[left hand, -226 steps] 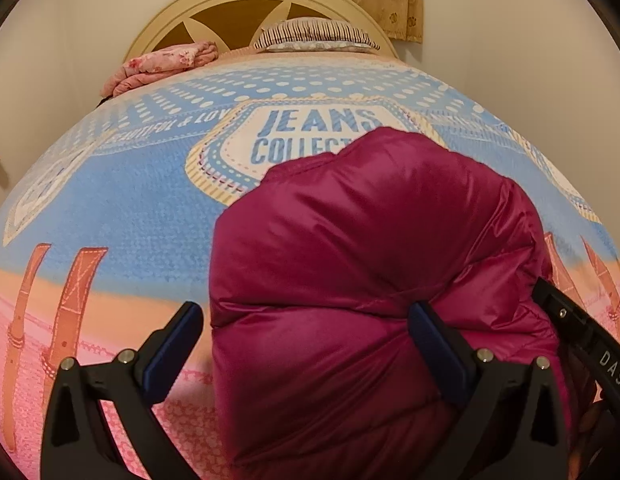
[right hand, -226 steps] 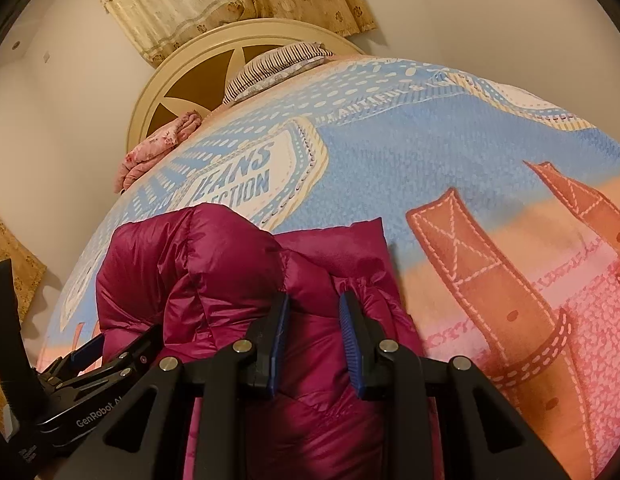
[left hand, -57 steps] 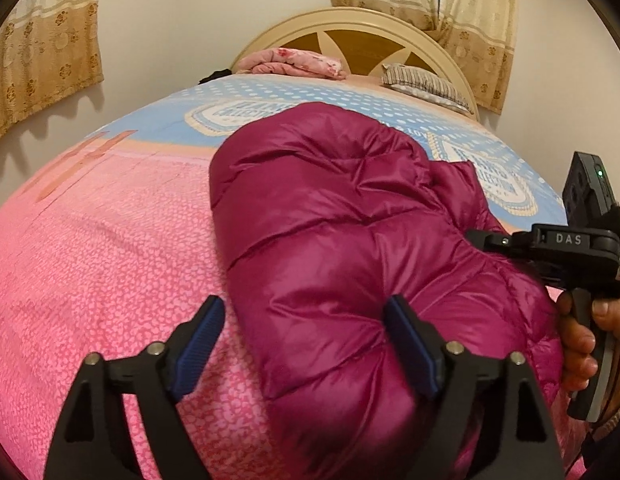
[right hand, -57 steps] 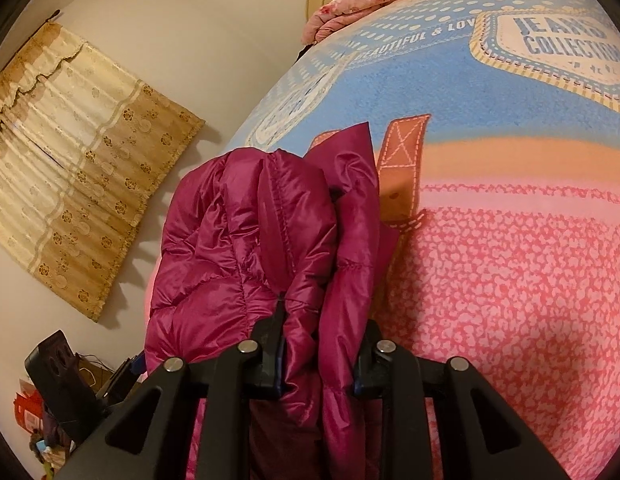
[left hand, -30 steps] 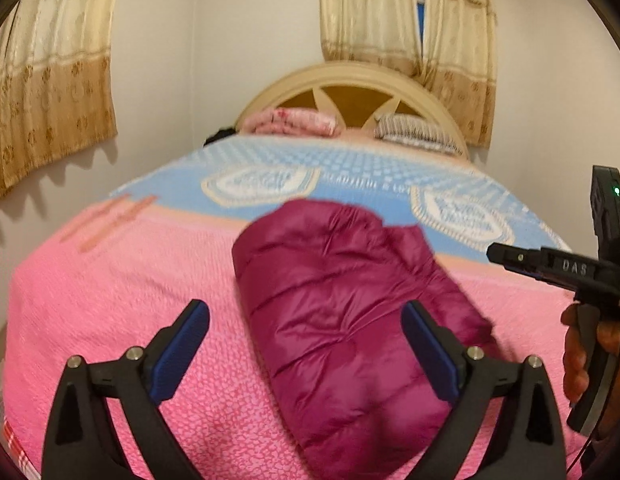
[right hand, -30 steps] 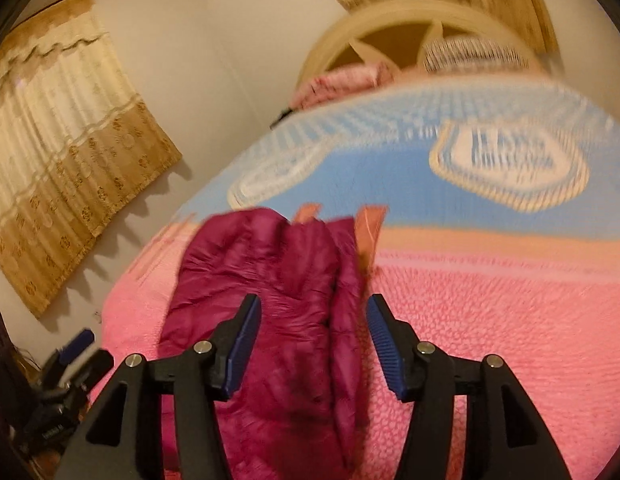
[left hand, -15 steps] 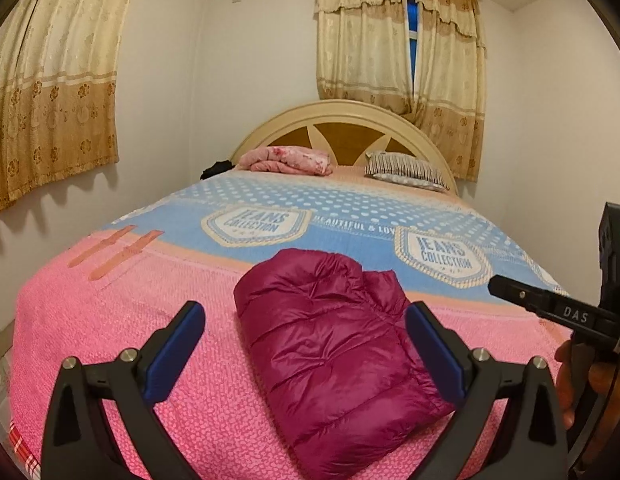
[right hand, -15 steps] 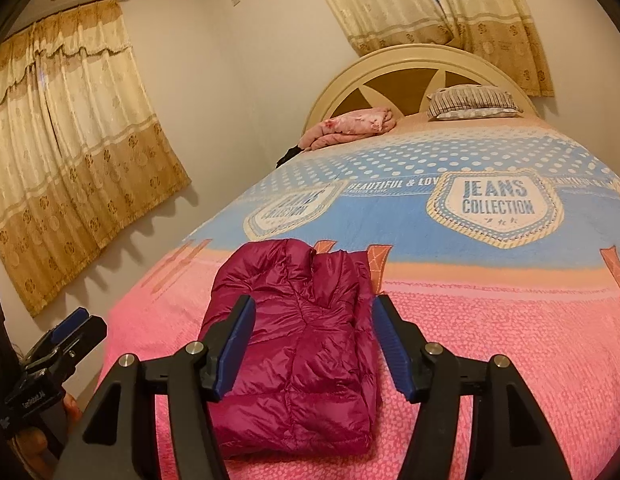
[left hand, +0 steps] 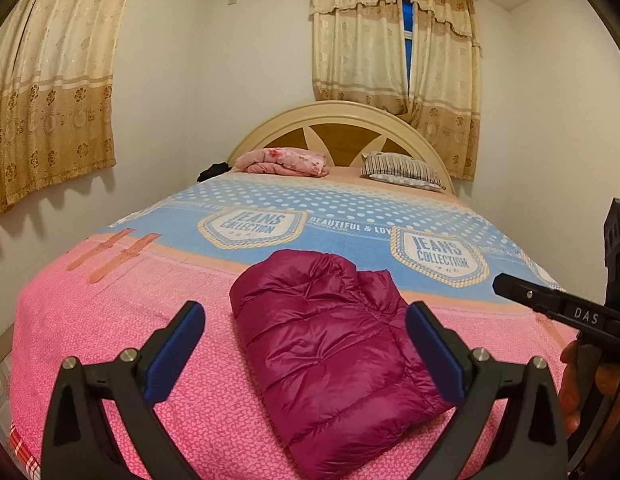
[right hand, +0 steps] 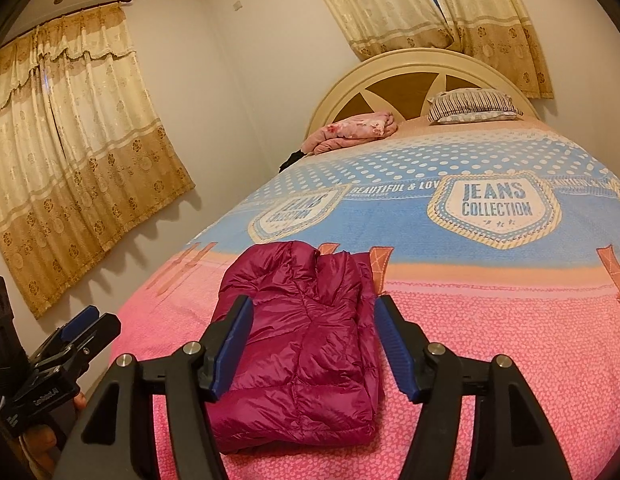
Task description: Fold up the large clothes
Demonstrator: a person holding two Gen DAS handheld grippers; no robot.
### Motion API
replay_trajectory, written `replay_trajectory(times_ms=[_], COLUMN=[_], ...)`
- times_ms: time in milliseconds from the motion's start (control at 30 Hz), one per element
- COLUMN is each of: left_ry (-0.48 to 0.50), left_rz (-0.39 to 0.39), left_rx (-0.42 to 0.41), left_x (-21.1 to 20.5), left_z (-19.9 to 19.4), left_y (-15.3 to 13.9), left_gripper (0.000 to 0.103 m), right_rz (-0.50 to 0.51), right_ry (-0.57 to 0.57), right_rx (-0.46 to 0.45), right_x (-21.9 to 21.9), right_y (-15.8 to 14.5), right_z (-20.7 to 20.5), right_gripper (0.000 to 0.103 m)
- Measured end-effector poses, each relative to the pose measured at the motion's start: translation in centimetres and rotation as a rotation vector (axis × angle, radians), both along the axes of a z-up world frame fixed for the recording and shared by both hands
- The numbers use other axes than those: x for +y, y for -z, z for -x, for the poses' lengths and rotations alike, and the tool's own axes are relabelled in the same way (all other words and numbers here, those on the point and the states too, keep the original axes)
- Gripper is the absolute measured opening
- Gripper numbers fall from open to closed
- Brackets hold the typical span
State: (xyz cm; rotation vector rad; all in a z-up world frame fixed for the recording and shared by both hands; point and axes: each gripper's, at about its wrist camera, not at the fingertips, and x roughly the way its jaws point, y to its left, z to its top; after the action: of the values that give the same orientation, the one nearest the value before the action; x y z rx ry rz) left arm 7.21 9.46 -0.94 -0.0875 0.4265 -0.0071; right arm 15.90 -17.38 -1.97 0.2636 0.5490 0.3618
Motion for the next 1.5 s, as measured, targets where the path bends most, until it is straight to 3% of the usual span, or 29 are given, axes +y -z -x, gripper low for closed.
replay_trajectory(times_ms=[1500], left_ry=[-0.009], left_rz=[-0.018], left_rx=[0.039], left_x=[0.0], left_z=[-0.4], left_y=[0.3], left_gripper=[0.103], right_rz=[0.022], right_ry=[-0.043], right_rx=[-0.036], right_x=[1.3], right_y=[-0.4], right_z=[1.0], right_gripper=[0.068])
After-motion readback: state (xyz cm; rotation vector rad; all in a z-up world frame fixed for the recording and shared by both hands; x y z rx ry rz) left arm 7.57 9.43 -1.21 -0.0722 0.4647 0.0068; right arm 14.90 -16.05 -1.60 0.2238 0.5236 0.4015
